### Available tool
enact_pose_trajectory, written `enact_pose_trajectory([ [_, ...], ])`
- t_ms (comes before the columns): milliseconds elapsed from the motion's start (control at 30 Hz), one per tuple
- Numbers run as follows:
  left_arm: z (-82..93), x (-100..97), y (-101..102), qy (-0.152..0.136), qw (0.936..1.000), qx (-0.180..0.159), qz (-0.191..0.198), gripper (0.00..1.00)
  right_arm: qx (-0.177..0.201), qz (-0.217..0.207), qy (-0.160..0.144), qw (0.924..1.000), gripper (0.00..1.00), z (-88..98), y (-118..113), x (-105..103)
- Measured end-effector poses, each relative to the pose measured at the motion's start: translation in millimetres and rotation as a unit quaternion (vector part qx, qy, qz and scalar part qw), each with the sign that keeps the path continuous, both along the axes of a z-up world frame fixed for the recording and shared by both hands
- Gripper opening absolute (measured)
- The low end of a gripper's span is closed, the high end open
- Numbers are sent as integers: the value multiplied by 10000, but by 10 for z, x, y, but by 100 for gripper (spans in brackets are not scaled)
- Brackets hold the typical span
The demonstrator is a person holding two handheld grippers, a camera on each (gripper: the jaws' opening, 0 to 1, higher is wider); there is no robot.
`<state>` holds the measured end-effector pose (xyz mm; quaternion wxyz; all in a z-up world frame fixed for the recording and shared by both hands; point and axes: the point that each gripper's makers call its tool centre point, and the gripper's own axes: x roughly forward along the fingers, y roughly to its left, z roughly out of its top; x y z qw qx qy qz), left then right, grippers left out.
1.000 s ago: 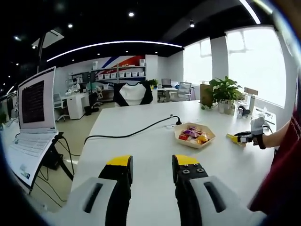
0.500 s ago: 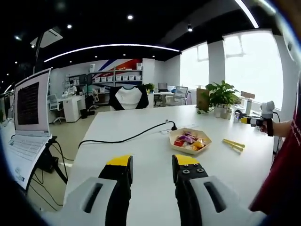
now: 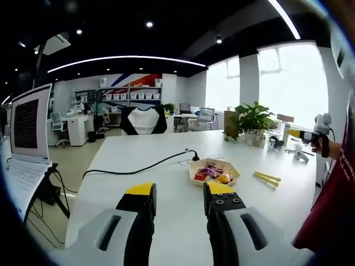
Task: Place the target food into the container with the food tongs after gripping and lifting it, then release it inside without dropping or visibly crushing the food.
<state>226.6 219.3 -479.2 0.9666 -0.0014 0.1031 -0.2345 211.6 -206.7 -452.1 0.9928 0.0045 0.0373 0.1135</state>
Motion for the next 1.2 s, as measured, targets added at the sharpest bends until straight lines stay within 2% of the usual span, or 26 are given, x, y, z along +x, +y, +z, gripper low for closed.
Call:
enact_pose_trajectory([
  [167, 80, 29, 31, -49, 9999, -158, -2, 38, 114, 54, 64, 9999, 37, -68, 27, 9],
  [467, 71, 34, 44, -53, 10000, -84, -4, 39, 141, 148, 136, 9997, 41, -99, 40, 30],
  [633, 80, 21, 58, -56, 10000, -72, 22, 39, -34, 206, 183, 9996, 41, -135, 72, 34],
  [900, 26, -17, 36, -2, 10000, 92, 0, 41, 58, 205, 242, 9995, 43, -200, 75, 81],
  [1133, 27, -16, 33, 14, 10000, 59, 22, 45, 110, 274, 299, 9991, 43, -204, 93, 118],
  [1200, 22, -24, -13, 55, 10000, -6, -70, 50, 184, 377, 449, 9981, 43, -253, 144, 121],
])
